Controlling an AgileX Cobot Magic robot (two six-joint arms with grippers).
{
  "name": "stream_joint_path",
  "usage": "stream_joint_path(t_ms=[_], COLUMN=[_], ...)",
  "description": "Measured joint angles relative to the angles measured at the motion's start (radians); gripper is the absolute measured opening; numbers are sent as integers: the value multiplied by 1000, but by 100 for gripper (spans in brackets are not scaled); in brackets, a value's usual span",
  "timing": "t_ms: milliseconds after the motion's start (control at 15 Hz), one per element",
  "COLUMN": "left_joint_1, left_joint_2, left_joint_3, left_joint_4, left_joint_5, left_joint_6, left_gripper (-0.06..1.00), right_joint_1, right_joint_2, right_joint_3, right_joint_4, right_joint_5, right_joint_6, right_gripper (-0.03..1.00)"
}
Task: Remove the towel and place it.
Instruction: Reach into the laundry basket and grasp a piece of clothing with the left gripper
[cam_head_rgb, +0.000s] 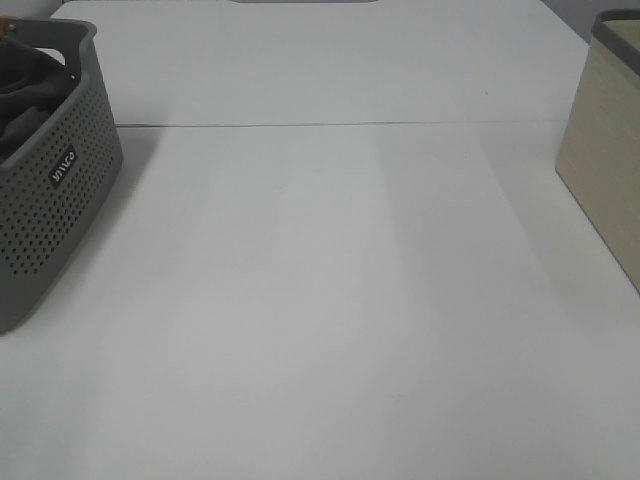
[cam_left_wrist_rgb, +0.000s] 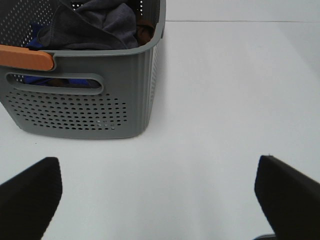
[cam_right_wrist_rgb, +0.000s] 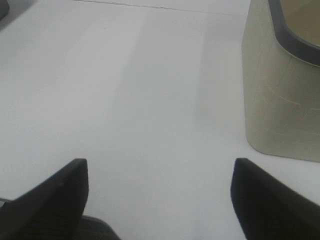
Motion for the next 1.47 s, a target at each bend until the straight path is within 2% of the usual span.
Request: stream_joint_path(t_ms=[533, 800, 1467], left_joint_1=[0, 0, 0], left_joint_2=[0, 0, 0], left_joint_3=[0, 0, 0], left_joint_4=[0, 43, 47], left_joint_5=[0, 0, 0], left_joint_6=[0, 0, 0], left_gripper=[99, 99, 99], right_joint_1=[0, 0, 0], right_joint_2=[0, 0, 0], right_joint_3=[0, 0, 0], right_joint_4=[0, 0, 0], right_joint_5=[0, 0, 0], right_joint_6=[0, 0, 0], right_gripper=[76, 76, 76])
